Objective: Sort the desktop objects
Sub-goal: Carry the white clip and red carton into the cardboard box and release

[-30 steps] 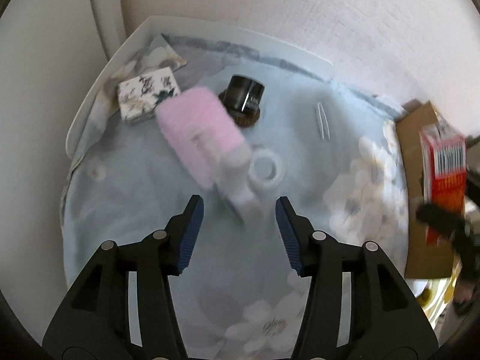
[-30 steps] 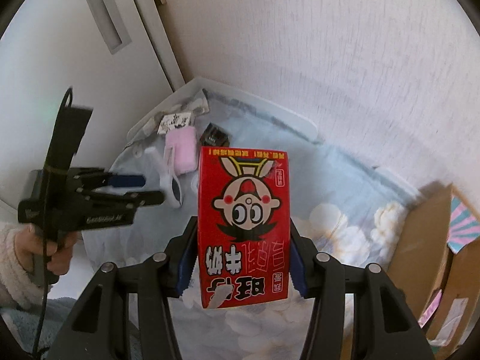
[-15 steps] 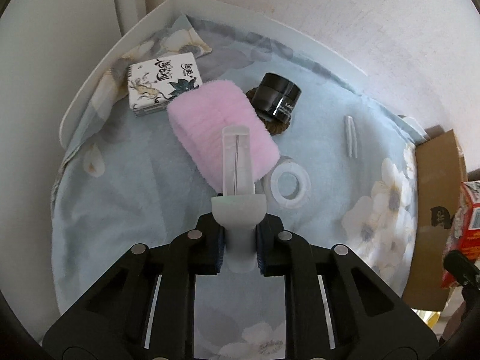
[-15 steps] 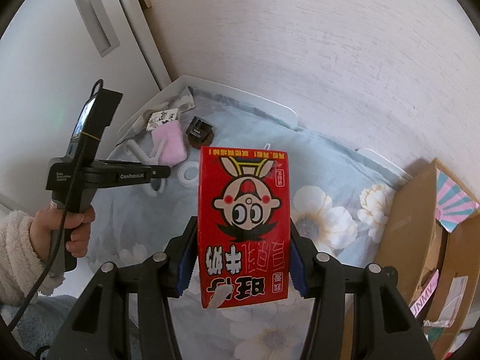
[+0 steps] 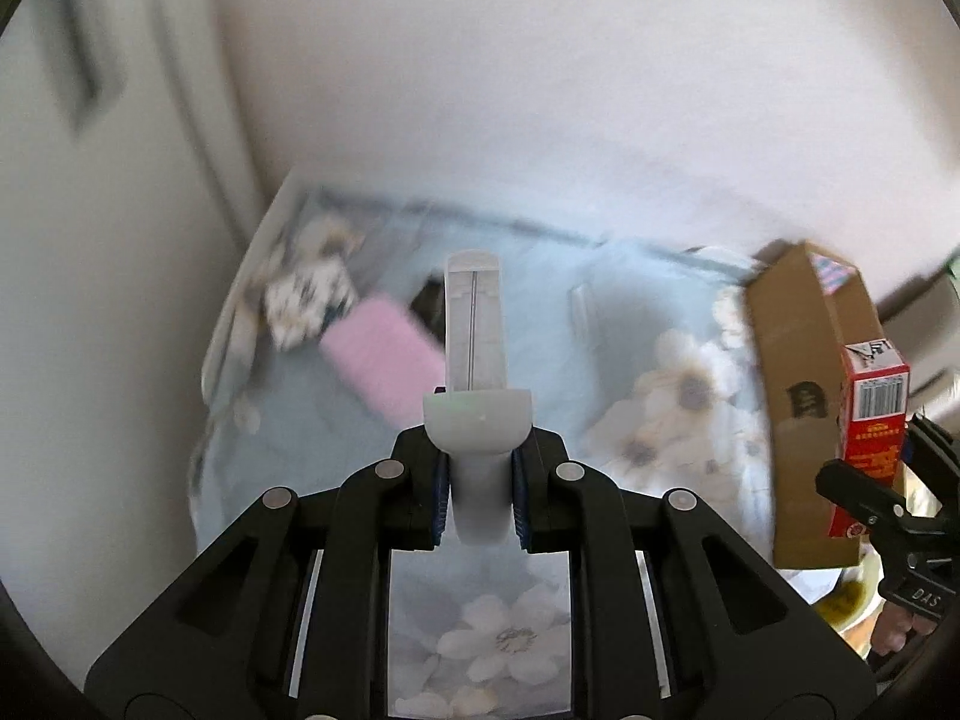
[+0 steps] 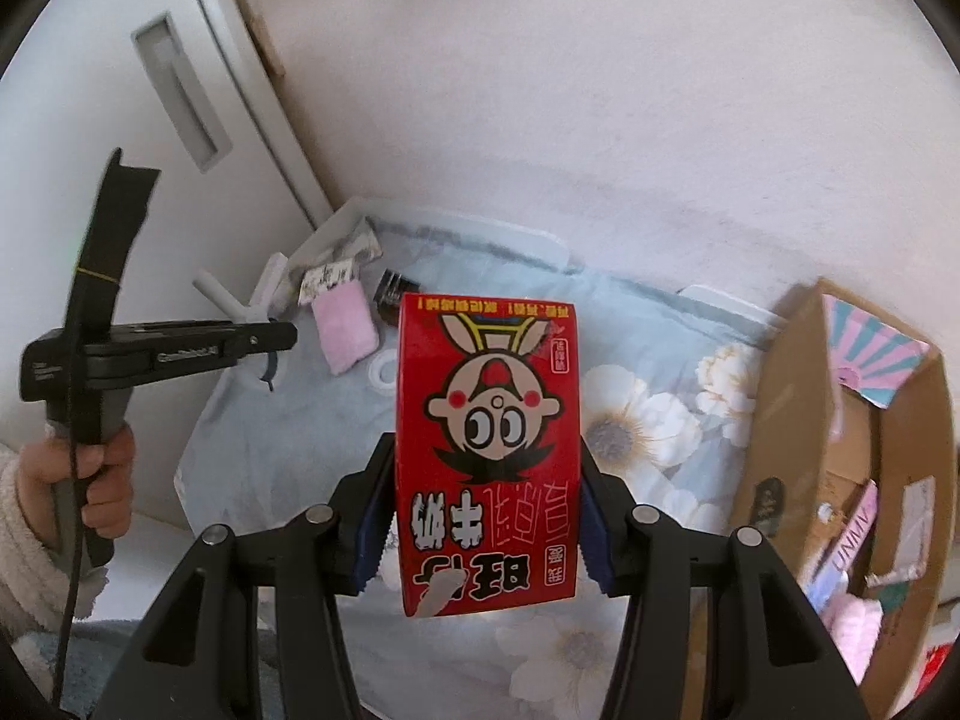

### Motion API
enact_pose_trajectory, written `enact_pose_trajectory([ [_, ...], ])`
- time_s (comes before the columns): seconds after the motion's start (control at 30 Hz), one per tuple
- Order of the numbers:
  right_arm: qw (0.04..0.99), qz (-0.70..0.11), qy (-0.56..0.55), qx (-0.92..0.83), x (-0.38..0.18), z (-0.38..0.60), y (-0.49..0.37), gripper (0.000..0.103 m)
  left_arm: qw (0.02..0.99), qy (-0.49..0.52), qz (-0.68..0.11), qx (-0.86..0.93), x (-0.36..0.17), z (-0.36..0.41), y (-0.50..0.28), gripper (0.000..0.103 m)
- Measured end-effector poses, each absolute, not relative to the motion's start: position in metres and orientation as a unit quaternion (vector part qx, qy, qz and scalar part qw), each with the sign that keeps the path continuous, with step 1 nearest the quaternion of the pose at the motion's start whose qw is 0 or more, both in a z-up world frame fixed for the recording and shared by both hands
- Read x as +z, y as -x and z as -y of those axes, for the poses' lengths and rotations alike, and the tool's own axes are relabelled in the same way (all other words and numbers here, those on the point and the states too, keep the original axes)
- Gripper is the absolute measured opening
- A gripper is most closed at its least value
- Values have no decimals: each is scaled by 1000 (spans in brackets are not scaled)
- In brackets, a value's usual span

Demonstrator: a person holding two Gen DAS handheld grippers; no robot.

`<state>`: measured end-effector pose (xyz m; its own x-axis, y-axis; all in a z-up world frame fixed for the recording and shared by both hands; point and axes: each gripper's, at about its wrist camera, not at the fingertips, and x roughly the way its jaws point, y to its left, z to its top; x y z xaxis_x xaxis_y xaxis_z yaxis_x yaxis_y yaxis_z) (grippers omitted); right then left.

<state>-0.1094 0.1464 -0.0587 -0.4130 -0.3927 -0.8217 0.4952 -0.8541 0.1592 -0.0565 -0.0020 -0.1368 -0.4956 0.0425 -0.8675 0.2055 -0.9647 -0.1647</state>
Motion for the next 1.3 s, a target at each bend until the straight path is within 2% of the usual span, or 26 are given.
enact_pose_trajectory([
  [0.23, 199, -31, -432, -879, -23, -202, 92, 49, -29, -456, -80, -886, -81, -62, 87, 14],
  [0.5, 93, 4, -415, -905, -16, -280, 67, 49, -143, -448, -40, -881, -63, -174, 124, 14],
  [0.7, 33, 62, -414, -908, -28, -329, 49, 49, -208, -469, 1, -859, -79, -260, 140, 14],
  [0.8, 11, 64, -417, -907, -38, -343, 47, 49, -225, -481, 27, -847, -94, -298, 150, 14],
  [1.13, 36, 85, -442, -892, -71, -363, 51, 49, -224, -506, 55, -831, -124, -348, 169, 14],
  [1.2, 44, 88, -447, -889, -75, -364, 53, 49, -232, -515, 48, -824, -126, -352, 174, 34],
  [1.23, 52, 91, -451, -886, -78, -365, 56, 49, -236, -519, 44, -820, -126, -354, 176, 73],
  [1.27, 56, 94, -456, -883, -80, -367, 59, 49, -233, -518, 41, -822, -125, -355, 179, 98],
  [1.3, 52, 96, -462, -880, -82, -368, 60, 50, -230, -507, 35, -830, -120, -352, 180, 98],
])
